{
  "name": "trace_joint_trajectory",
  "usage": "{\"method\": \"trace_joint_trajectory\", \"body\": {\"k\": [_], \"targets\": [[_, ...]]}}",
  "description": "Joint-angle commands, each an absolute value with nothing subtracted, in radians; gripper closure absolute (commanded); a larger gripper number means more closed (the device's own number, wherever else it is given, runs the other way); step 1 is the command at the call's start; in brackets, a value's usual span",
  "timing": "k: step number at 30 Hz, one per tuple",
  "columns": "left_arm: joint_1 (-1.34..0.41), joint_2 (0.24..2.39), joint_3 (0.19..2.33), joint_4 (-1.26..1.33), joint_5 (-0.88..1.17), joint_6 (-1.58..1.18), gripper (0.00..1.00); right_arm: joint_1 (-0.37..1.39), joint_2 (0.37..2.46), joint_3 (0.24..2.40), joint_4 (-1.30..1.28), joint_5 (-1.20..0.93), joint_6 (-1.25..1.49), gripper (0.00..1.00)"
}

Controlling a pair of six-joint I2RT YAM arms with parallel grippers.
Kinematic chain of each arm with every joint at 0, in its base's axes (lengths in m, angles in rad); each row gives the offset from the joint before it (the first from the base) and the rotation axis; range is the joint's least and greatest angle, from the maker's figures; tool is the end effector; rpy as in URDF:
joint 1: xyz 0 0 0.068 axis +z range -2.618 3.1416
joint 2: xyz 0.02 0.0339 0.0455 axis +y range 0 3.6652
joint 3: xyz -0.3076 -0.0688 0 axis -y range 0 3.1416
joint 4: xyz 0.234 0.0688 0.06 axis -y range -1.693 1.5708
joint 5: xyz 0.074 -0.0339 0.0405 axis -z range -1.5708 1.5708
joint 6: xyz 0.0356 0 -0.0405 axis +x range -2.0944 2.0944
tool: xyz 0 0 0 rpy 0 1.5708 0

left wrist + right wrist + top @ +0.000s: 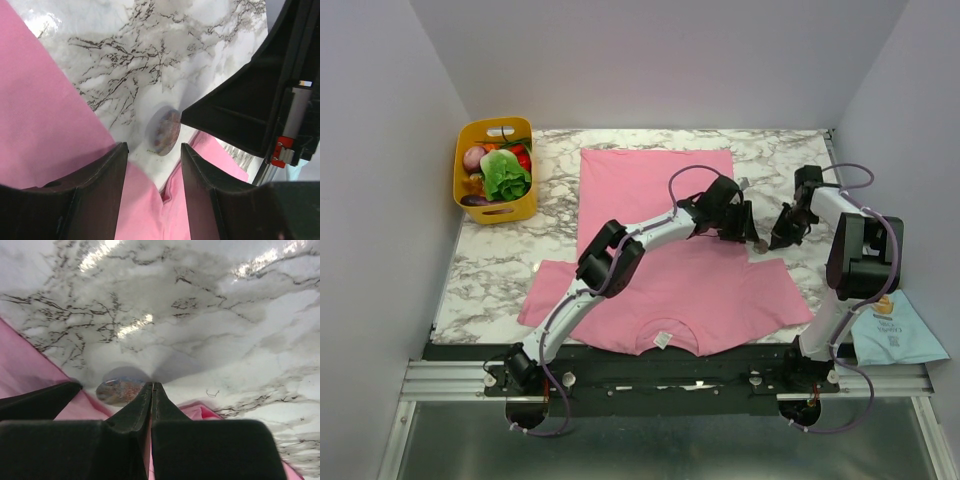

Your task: Pin the brooch onto the clothing

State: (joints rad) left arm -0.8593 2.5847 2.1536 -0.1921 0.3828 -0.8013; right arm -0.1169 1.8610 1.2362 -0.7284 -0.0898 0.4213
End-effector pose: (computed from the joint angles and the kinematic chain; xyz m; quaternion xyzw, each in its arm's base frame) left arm 0.3854 -0.4674 0.1703 0.1121 0.8707 -0.4448 0.1773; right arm 0.3545 -0.0384 0.2132 0.2593 0.9586 0.0606 0.1005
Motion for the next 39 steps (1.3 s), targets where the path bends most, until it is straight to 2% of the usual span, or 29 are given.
{"method": "trace_joint_trajectory", "body": {"k": [1,13,24,35,39], "targets": [[-0.871,2.549,2.089,-0.284,0.403,-0.764,0.44,-0.109,1.822,1.195,-0.713,-0.054,0.417,0.9],[-0.896,2.586,2.095,-0.267,0.434,-0.781,0.44,-0.097,1.85,1.172,-0.678,-0.066,0.423,0.9],[-0.894,2.654,2.189,-0.301,0.403,-0.804,0.44,-0.097,1.871,1.203,-0.686,-0.065,0.422,0.9],[-0.877,2.635,2.158,-0.339,0.316,-0.825,0.37,-0.097,1.887,1.246,-0.713,0.023,0.442,0.9],[-0.871,2.631,2.154,-0.344,0.299,-0.825,0.37,-0.097,1.888,1.261,-0.713,0.031,0.445,0.9]]}}
